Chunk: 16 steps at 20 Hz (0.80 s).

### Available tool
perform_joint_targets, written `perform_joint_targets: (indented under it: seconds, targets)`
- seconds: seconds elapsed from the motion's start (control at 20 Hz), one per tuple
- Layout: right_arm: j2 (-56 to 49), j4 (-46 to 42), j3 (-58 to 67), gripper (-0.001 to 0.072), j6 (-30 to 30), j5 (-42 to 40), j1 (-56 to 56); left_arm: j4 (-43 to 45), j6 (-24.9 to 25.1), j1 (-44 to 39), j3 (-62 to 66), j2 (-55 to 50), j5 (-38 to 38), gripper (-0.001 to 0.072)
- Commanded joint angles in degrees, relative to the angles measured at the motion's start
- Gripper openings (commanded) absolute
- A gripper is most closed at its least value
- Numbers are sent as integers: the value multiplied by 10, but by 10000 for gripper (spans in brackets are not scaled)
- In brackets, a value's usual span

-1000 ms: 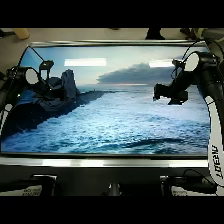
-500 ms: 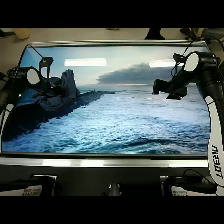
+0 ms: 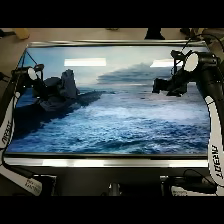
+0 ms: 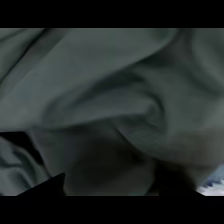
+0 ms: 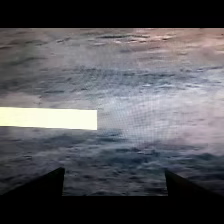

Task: Fold the shirts.

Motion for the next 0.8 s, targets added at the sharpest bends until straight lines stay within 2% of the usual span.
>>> perform_joint_targets:
  seconds: [0.0, 0.05, 0.1, 0.15, 0.3, 0.45, 0.6, 0.75]
  targets:
    - [0, -1, 0, 672, -4, 1, 0, -18, -1, 16, 15, -60, -13, 651]
    - [0, -2, 0, 672, -4, 3, 0, -18, -3, 15, 15, -67, -13, 427]
    - [0, -2, 0, 672, -4, 3, 0, -24, -5, 15, 16, -68, -15, 153]
    - [0, -2, 0, 672, -12, 4, 0, -41, 1, 15, 19, -62, -17, 27]
    - [11, -14, 4, 671, -54, 2, 0, -69, 57, -9, 68, 9, 10, 26]
    - [56, -104, 38, 671, -49, -5, 0, -69, 108, -81, 99, 161, 61, 26]
    - [123, -188, 89, 672, -30, 17, 0, -68, 96, -195, 83, 291, 67, 26]
    - [198, -201, 106, 673, -17, 49, 0, -67, 70, -322, 8, 328, 68, 26]
